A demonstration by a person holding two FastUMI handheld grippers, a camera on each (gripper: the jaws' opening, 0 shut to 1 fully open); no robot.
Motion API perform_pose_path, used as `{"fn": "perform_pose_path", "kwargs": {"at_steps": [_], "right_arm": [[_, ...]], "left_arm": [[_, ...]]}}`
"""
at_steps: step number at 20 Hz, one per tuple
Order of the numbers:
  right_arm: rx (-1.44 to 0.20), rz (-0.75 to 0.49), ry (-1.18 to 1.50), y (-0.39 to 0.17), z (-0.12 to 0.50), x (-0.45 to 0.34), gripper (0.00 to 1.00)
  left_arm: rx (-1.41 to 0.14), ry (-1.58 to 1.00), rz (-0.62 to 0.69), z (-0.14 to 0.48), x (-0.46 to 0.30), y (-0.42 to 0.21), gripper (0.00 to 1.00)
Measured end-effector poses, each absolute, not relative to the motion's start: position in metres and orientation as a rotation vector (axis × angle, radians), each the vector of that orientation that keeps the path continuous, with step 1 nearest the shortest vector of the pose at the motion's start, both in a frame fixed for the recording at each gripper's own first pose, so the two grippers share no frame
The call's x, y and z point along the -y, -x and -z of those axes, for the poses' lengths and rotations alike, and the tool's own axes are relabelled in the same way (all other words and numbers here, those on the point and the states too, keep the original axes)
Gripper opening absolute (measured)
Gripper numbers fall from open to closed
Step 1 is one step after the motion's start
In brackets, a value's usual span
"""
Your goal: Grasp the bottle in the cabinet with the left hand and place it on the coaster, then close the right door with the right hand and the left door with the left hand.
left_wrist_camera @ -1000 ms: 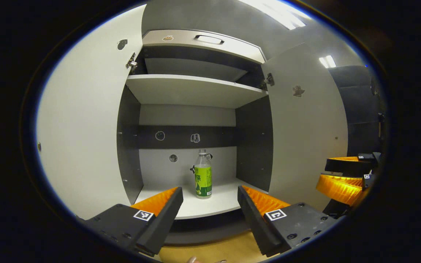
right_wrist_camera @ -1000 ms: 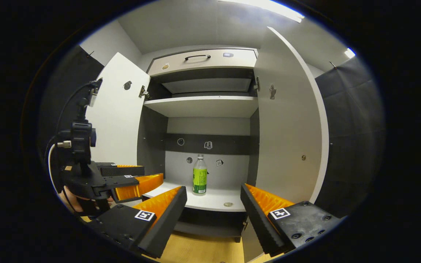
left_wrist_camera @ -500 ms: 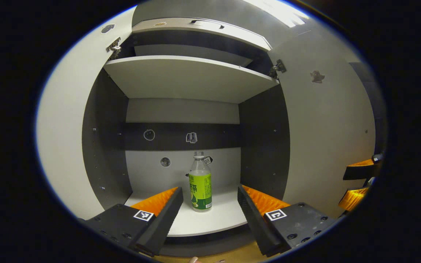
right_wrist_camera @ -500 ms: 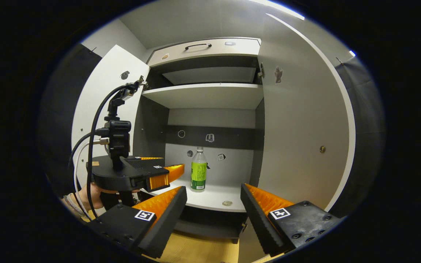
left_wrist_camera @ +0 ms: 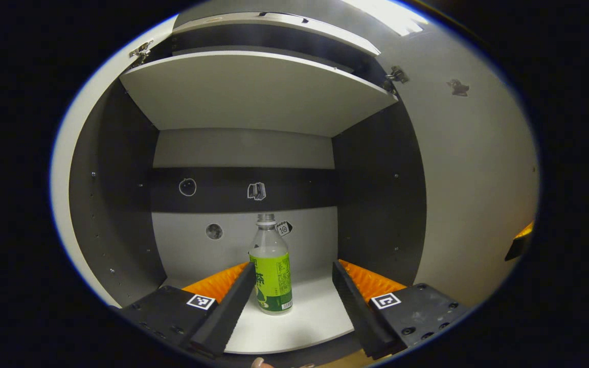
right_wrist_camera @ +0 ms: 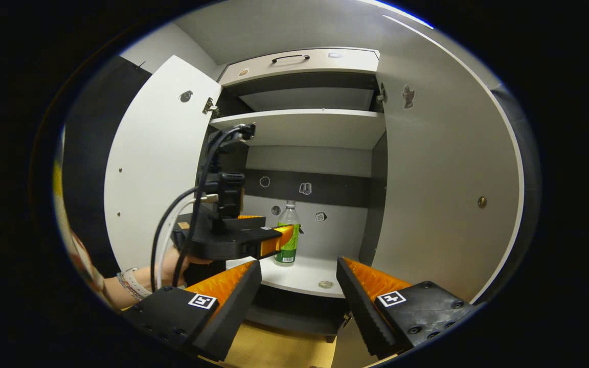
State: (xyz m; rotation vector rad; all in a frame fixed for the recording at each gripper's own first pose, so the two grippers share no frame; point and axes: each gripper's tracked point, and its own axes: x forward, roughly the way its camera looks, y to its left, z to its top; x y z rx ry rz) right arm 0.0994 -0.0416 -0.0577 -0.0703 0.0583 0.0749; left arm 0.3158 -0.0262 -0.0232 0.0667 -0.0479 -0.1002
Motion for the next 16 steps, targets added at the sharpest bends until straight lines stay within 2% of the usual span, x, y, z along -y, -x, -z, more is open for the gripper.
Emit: {"fn": "perform_pose_path", "kwargs": {"at_steps": [16], "right_arm": [[-0.130, -0.104, 0.013, -0.126, 0.089, 0.042, 0.98]], "left_arm": [[0.047, -0.059, 0.050, 0.045, 0.009, -0.398, 0.95]]}}
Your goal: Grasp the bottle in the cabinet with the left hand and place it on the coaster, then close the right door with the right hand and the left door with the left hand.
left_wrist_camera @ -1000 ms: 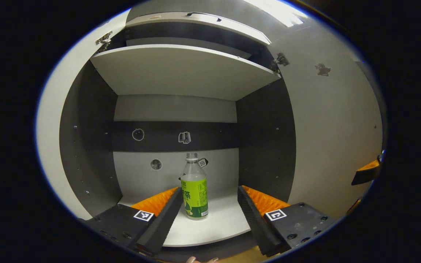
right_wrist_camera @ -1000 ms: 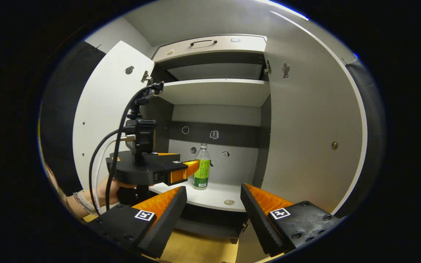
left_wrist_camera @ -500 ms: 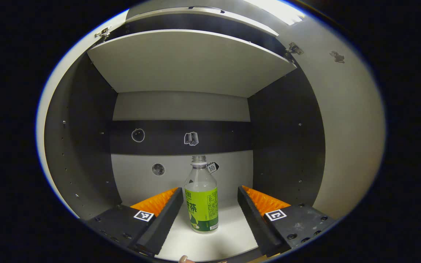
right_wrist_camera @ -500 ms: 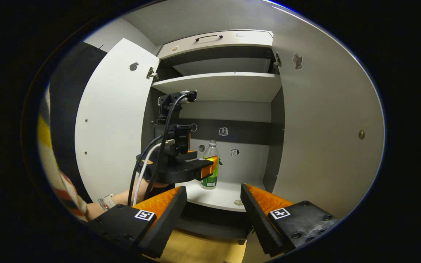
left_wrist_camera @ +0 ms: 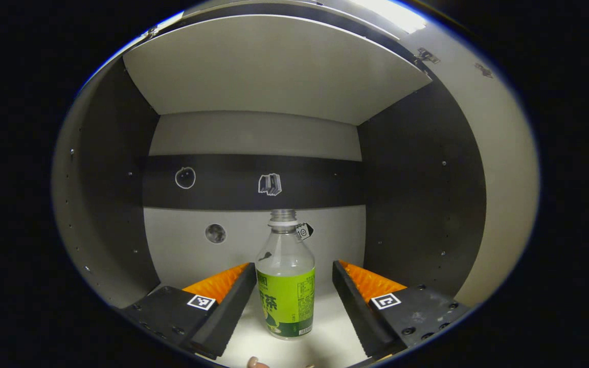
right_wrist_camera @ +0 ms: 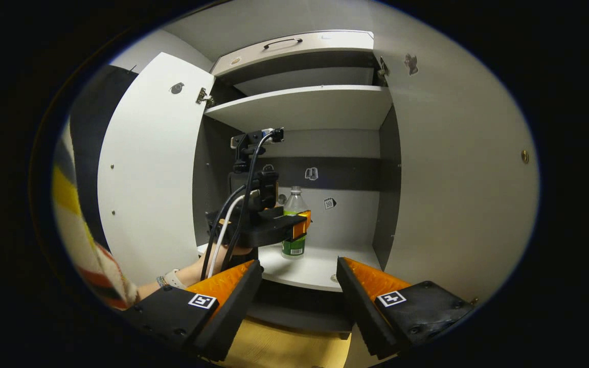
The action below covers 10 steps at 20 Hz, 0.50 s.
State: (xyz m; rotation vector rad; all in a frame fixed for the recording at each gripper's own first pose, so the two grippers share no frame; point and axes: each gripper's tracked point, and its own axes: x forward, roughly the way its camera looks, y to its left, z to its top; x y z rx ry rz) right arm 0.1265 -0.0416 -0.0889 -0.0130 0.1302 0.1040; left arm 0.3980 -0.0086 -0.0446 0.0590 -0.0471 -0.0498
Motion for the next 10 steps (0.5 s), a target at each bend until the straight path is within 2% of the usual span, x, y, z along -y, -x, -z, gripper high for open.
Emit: {"fn": "perform_pose_path", "kwargs": {"at_steps": [2, 10], "right_arm": [[-0.132, -0.105, 0.011, -0.128, 0.090, 0.042, 0.98], [-0.160, -0.091, 0.003, -0.127, 0.098, 0.049, 0.98]], "left_arm": [[0.034, -0.073, 0.041, 0.053, 0.006, -0.405, 0.92], [0.028, -0.058, 0.008, 0.064, -0.004, -0.426, 0.94]]}}
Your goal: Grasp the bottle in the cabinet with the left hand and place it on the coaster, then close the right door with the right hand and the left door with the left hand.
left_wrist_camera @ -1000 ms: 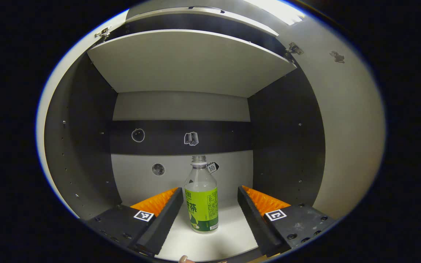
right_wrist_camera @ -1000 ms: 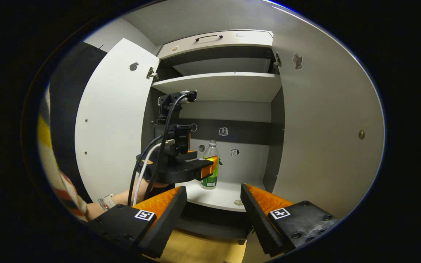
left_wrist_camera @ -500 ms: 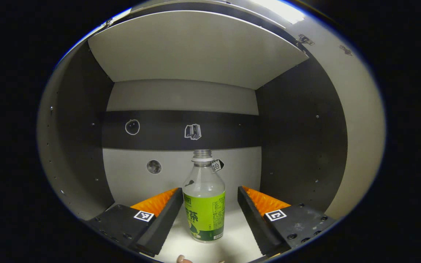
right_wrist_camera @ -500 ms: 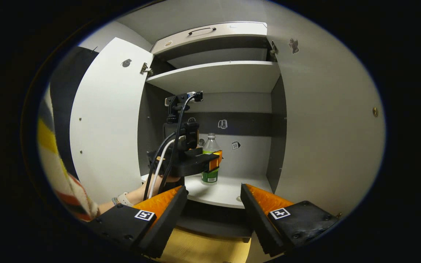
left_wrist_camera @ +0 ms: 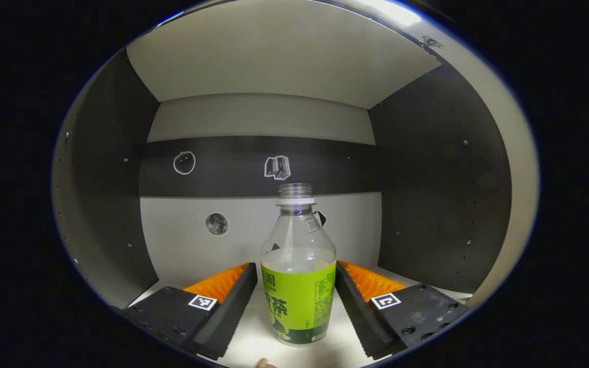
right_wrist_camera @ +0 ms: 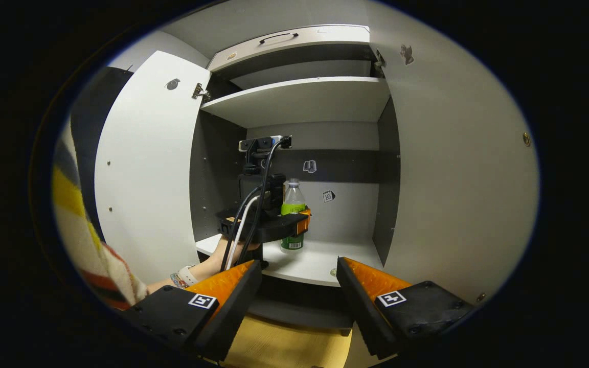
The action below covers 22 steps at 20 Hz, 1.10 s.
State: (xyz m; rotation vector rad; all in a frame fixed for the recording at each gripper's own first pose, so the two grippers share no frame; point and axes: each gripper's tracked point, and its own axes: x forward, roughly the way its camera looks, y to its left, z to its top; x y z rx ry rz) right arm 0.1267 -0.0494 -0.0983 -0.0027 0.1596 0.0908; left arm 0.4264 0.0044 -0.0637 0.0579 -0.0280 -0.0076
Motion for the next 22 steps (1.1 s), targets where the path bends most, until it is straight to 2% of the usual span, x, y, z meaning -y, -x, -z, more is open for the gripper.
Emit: {"fn": "perform_pose_path", "kwargs": {"at_steps": [3, 9, 14, 22], "right_arm": [[-0.160, -0.081, 0.000, -0.124, 0.098, 0.054, 0.98], [-0.148, -0.078, -0.022, -0.116, 0.091, 0.054, 0.98], [-0.132, -0.076, -0.045, -0.101, 0.083, 0.048, 0.98], [-0.098, -0.039, -0.012, -0.065, 0.065, 0.041, 0.98]], "left_arm": [[0.021, -0.052, 0.011, 0.063, -0.002, -0.427, 0.79], [0.062, -0.010, 0.024, 0.039, -0.002, -0.401, 0.75], [0.038, -0.005, 0.029, 0.036, -0.005, -0.374, 0.75], [0.055, 0.029, 0.100, 0.019, 0.010, -0.293, 0.75]]}}
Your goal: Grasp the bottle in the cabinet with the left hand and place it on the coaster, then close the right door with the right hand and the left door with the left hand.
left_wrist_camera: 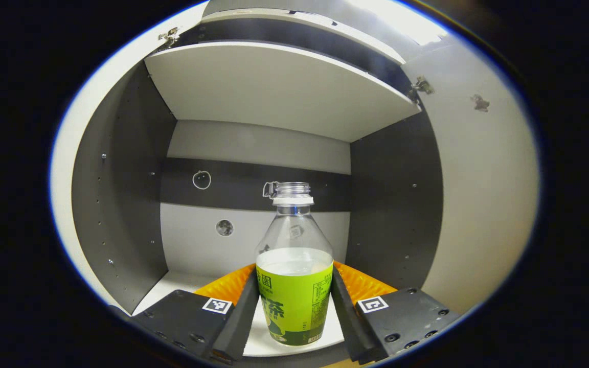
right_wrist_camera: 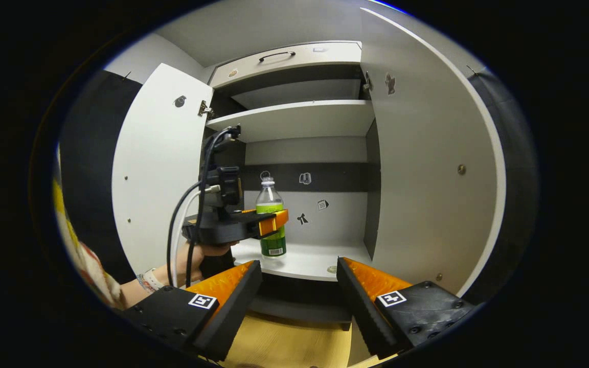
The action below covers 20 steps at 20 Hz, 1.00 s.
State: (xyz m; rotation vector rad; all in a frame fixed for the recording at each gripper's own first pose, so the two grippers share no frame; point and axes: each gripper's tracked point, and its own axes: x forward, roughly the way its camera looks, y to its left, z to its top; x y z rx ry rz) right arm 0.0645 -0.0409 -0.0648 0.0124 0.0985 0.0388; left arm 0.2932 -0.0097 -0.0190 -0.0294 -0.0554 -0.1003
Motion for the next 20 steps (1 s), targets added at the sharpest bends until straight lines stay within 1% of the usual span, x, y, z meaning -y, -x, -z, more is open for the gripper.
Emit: {"fn": "perform_pose_path", "kwargs": {"at_steps": [3, 7, 16, 20], "right_arm": [[-0.084, -0.022, -0.003, -0.046, 0.056, 0.033, 0.98], [-0.076, -0.008, 0.016, -0.020, 0.048, 0.020, 0.98], [-0.073, 0.093, 0.077, 0.037, 0.042, 0.016, 0.98], [-0.072, 0.132, 0.066, 0.052, 0.040, 0.023, 0.98]], "left_arm": [[0.075, 0.035, 0.093, 0.009, 0.006, -0.263, 0.75], [0.054, -0.003, 0.094, 0.010, 0.005, -0.220, 0.75], [0.036, 0.012, 0.156, 0.028, 0.019, -0.116, 0.75], [0.027, 0.031, 0.194, 0.050, 0.031, -0.087, 0.75]]}}
